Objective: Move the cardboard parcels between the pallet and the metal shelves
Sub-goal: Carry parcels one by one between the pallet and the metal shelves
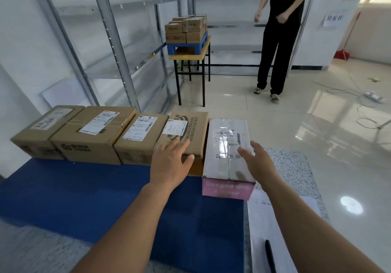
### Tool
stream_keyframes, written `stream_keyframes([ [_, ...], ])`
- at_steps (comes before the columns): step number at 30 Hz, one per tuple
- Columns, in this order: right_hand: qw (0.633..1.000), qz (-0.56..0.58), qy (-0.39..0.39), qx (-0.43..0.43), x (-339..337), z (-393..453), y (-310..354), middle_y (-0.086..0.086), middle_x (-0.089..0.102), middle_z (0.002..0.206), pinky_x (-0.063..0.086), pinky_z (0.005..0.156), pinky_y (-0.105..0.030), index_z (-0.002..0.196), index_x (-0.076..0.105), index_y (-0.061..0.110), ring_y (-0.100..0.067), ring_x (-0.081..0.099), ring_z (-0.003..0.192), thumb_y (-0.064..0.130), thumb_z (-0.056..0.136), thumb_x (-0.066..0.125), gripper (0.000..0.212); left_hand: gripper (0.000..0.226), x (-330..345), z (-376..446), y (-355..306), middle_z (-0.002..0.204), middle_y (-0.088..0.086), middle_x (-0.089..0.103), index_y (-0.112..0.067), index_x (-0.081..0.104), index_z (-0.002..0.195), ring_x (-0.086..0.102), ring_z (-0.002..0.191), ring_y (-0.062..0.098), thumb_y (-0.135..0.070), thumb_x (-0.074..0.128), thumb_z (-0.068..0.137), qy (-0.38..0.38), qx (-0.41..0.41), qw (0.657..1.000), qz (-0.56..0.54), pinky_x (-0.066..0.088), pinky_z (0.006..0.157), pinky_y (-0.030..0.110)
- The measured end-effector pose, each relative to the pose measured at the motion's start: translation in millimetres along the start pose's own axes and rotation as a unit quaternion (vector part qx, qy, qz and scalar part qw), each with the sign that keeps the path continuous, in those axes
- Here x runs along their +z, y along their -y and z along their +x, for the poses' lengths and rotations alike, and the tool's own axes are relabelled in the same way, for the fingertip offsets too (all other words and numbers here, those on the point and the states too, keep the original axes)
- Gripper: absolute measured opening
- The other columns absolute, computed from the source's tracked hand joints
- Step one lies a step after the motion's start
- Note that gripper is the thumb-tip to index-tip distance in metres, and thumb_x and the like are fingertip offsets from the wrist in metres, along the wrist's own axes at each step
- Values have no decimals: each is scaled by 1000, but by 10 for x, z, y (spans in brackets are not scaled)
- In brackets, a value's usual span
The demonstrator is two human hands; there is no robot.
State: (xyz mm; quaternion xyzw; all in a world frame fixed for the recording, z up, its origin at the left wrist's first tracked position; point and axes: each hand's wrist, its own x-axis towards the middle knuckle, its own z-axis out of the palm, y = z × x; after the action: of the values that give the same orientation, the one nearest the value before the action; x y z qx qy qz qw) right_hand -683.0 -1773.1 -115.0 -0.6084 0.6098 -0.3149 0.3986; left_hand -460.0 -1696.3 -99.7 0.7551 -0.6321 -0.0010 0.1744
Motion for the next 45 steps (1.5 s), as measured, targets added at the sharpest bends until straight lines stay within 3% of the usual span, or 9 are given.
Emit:
stream_keyframes([
  [4, 993, -78, -42, -77, 34, -240, 116, -7, 42, 145, 33, 107, -42, 144, 36, 16, -24, 38, 133, 37, 92, 56, 59, 55, -63, -173, -99, 153, -2, 29, -31, 28, 146, 20, 141, 18, -47, 40, 94, -21, -8, 1000, -21, 21, 114, 39],
  [7, 994, -87, -39, -55, 35, -345, 70, -11, 47, 140, 40, 104, -45, 141, 37, 12, -27, 45, 126, 37, 93, 54, 57, 56, -84, -330, -160, 151, -5, 32, -31, 26, 146, 22, 140, 16, -46, 41, 94, -31, -18, 999, -35, 23, 114, 39],
  [9, 998, -55, -20, -20, 13, -380, 10, -11, 56, 127, 52, 81, -37, 137, 39, 8, -22, 59, 104, 35, 94, 52, 52, 57, -81, -424, -185, 152, -6, 30, -30, 24, 147, 20, 141, 17, -46, 41, 94, -22, -31, 999, -34, 21, 114, 39],
  [12, 1000, -20, 14, -1, -10, -380, -75, 1, 60, 95, 41, 52, -23, 127, 46, 11, -7, 56, 71, 23, 95, 49, 34, 60, -77, -464, -197, 155, -6, 24, -30, 19, 148, 14, 143, 17, -45, 41, 95, 3, -33, 999, -21, 17, 114, 39],
  [16, 998, -17, 53, 14, 15, -374, -133, -3, 61, 98, 55, 72, -42, 124, 43, 16, -20, 63, 81, 13, 91, 48, 33, 62, -77, -336, -225, 158, -3, 12, -30, 10, 149, 9, 144, 20, -40, 40, 96, 64, -8, 998, 20, 16, 114, 41],
  [25, 997, -57, 58, -4, 90, -404, -153, 3, 58, 92, 48, 60, -30, 124, 39, 19, -15, 60, 78, 14, 92, 50, 34, 53, 20, -153, -163, 159, -2, 5, -34, 18, 148, 5, 145, 22, -38, 36, 98, 189, -3, 980, 66, 16, 114, 42],
  [32, 995, -74, 65, -4, 72, -433, -101, -1, 58, 97, 56, 70, -38, 127, 39, 13, -20, 63, 82, 14, 91, 52, 38, 57, 23, -172, -175, 158, -2, 11, -30, 18, 149, 10, 144, 21, -37, 42, 97, 160, -10, 986, 37, 18, 114, 42],
  [36, 985, -158, 37, -51, 103, -505, -33, -12, 36, 145, 39, 106, -46, 147, 22, 14, -29, 38, 131, 21, 92, 54, 64, 58, -44, -291, -176, 157, -2, 15, -30, 18, 149, 13, 144, 20, -37, 43, 97, 97, -28, 995, 3, 19, 113, 40],
  [45, 943, -232, 11, -240, 418, -942, 199, -6, 22, 155, 25, 112, -42, 146, 26, 19, -26, 20, 141, 30, 93, 50, 59, 60, -122, -1042, -112, 156, 1, 20, -27, 19, 149, 16, 143, 20, -42, 43, 96, -45, -97, 993, -56, 21, 113, 37],
])
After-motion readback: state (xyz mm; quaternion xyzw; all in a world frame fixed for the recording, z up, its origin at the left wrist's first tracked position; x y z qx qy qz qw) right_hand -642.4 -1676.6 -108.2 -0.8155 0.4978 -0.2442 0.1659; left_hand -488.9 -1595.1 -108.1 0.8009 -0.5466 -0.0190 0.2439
